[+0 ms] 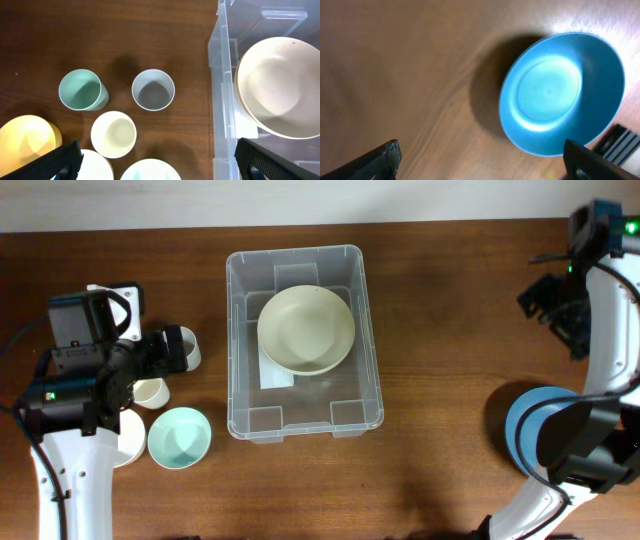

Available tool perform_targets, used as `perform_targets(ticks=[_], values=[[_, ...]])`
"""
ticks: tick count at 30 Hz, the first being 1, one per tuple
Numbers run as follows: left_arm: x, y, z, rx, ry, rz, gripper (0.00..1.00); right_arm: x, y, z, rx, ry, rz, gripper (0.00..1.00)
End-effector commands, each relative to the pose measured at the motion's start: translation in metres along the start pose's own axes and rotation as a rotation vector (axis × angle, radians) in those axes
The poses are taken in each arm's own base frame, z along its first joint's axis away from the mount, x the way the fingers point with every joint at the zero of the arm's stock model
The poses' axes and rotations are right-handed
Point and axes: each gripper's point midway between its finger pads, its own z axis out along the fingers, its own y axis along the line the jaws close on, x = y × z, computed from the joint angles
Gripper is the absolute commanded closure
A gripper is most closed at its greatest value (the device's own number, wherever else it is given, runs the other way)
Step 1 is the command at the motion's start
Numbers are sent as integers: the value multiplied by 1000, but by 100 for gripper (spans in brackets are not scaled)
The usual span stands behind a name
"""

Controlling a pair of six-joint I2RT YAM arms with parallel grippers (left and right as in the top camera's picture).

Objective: Pack container
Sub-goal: 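Move the right gripper to the blue bowl rim and grasp it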

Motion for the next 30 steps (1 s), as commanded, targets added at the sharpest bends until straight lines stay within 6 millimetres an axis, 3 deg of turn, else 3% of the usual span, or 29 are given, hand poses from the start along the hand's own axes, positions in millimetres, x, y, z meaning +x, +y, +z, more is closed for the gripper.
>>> perform_targets(ticks=[1, 11, 16, 20, 24, 30], values=[[-8, 2, -5, -10, -23, -8, 1, 10, -20, 44, 76, 88, 139, 1], [-8, 3, -5, -10, -22, -8, 1, 38, -38, 138, 120, 163, 168, 0], [-8, 2, -5, -10, -23, -8, 0, 51, -40, 166, 112, 165, 169, 1], [-8, 2, -5, -10, -23, -8, 1, 53, -40, 175, 101, 159, 171, 4], [-8, 3, -5, -10, -23, -8, 1, 53, -38, 177, 95, 153, 171, 18], [-8, 2, -5, -10, -23, -8, 0, 53, -34, 177, 75, 159, 174, 50]])
